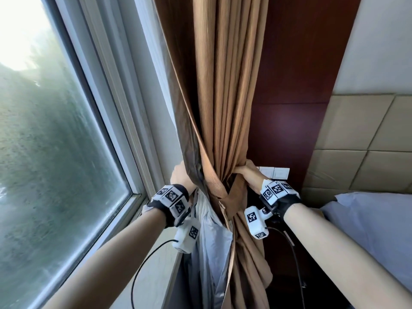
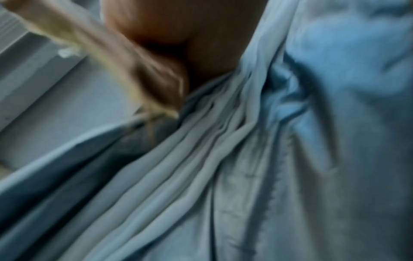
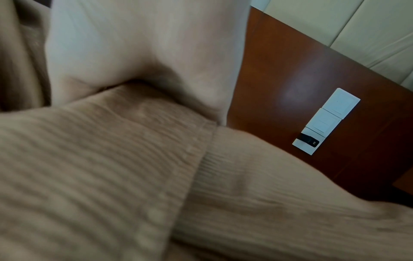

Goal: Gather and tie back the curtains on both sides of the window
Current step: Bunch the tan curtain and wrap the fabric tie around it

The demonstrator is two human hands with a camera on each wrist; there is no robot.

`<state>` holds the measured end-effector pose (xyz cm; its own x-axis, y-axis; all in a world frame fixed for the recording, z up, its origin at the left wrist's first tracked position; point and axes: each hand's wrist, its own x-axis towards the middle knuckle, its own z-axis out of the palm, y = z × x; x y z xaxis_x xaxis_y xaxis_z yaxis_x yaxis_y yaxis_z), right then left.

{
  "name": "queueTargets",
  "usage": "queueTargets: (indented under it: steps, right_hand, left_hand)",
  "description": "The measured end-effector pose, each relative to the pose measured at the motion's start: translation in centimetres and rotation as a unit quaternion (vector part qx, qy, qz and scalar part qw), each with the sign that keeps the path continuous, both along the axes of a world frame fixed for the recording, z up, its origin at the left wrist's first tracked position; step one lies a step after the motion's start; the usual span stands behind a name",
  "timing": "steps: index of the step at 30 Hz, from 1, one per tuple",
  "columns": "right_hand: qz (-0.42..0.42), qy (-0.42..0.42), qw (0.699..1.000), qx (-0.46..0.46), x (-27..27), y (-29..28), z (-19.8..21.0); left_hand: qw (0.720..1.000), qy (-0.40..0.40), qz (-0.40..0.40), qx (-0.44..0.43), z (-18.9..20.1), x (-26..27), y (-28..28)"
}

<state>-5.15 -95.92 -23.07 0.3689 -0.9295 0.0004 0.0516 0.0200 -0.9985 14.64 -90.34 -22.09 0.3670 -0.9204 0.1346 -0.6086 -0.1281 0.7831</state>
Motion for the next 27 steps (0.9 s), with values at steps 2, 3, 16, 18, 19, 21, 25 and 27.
queueTargets:
  steps: [2, 3, 16, 18, 19, 21, 25, 27]
  right_hand:
    - [-0.011, 0.0, 1.0, -0.009, -0.2, 0.3, 0.1]
    - [-0.014, 0.003, 1.0, -0.012, -0.4, 0.4, 0.1]
    - [-0.043, 0.042, 0.997, -0.044, -0.1, 1.3, 0.4]
    - [-0.051, 0.043, 0.997, -0.048, 0.0, 1.6, 0.5]
    - [-0.052, 0.046, 0.996, -0.052, 0.0, 1.8, 0.7]
    - [-0.059, 0.062, 0.994, -0.062, 0.2, 2.0, 0.9]
    - [-0.058, 0.074, 0.992, -0.079, 0.1, 2.1, 1.1]
    - [-0.053, 0.078, 0.993, -0.072, 0.0, 2.2, 1.2]
  left_hand:
    - [0.998, -0.032, -0.049, 0.006, 1.3, -1.0, 1.9]
    - [0.994, -0.088, -0.055, 0.018, 1.6, -1.0, 2.4]
    - [0.946, -0.236, -0.222, -0.011, 4.5, 1.5, 8.1]
    - [0.944, -0.222, -0.246, 0.006, 4.8, 1.2, 8.9]
    - [0.941, -0.221, -0.255, 0.008, 4.9, 0.8, 9.1]
    - [0.938, -0.221, -0.266, 0.002, 4.8, -0.3, 9.5]
    - [0.959, -0.139, -0.243, -0.035, 4.3, -2.6, 9.6]
    - [0.972, -0.123, -0.194, -0.057, 4.1, -3.8, 9.2]
